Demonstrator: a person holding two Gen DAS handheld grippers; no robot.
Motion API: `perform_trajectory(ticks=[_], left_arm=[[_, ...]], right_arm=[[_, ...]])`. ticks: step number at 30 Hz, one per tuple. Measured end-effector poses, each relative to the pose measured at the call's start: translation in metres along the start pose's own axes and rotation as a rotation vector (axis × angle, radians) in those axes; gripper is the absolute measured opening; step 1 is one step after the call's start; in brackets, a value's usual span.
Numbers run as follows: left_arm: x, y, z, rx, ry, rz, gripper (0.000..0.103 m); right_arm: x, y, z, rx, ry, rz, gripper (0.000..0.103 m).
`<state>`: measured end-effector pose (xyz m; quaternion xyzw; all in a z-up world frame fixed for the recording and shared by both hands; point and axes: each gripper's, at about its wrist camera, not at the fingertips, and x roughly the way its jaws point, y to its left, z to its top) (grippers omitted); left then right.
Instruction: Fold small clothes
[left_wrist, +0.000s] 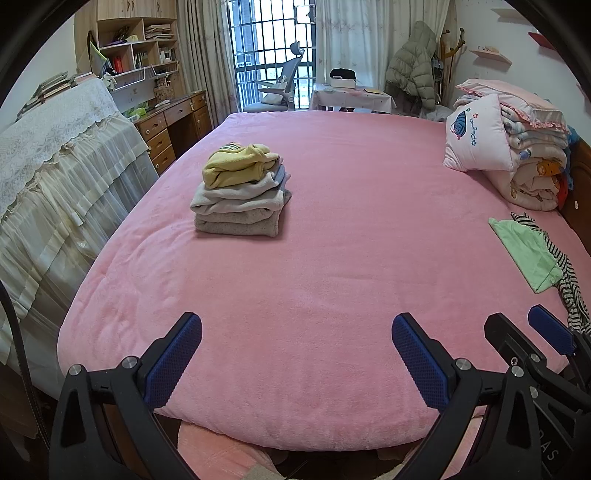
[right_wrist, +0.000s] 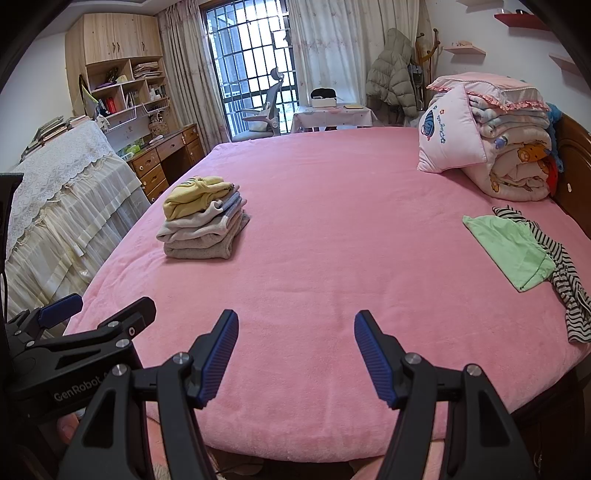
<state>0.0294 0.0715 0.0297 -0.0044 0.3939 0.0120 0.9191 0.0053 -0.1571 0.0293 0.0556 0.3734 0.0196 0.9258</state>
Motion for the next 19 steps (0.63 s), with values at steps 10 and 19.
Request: perform_trajectory(ticks=[10,19], left_arm=[[-0.0025,0.0022,-0.0015,0.002,-0.001,0.002,0.102],[-0.0030,0.0062,-0.0039,0.012,0.006,0.002,0.102]], right_arm=[[0.0004,-0.0016,0.0001,0.001,0.000,-0.001,0.066],[0.0016,-0.0046,0.0002,0.003,0.003,-0.004,0.066]])
